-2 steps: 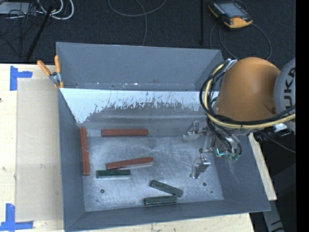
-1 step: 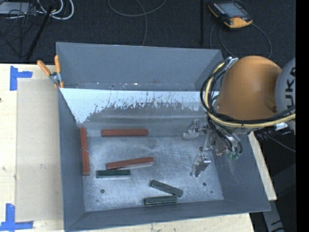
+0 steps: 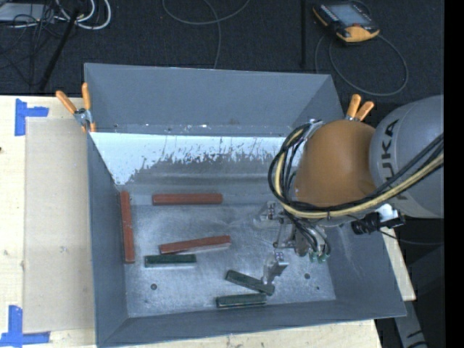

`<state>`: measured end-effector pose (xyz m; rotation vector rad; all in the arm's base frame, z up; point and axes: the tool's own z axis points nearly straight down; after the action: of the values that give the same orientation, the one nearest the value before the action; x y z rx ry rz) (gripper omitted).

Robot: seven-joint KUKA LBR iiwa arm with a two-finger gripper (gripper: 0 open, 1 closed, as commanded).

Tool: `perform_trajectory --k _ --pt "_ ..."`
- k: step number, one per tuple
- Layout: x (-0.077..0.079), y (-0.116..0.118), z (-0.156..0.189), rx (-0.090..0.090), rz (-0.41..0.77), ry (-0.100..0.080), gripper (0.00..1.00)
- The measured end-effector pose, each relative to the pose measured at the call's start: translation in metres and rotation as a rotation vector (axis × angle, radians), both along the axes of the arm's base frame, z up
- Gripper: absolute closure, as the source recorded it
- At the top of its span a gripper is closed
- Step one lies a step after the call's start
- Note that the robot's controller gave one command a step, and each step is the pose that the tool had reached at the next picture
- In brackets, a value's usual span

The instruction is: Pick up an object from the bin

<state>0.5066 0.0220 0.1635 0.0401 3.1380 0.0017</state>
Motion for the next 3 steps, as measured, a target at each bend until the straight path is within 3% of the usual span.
perform_trajectory --k 1,2,3 --pt "-0.026 0.019 -0.014 -0.001 -0.041 0.010 0.00" --pt "-0.035 0.021 -0.035 -0.001 -0.049 0.006 0.00" --pt "-0.031 0.031 -0.091 0.001 -0.161 -0.013 0.00"
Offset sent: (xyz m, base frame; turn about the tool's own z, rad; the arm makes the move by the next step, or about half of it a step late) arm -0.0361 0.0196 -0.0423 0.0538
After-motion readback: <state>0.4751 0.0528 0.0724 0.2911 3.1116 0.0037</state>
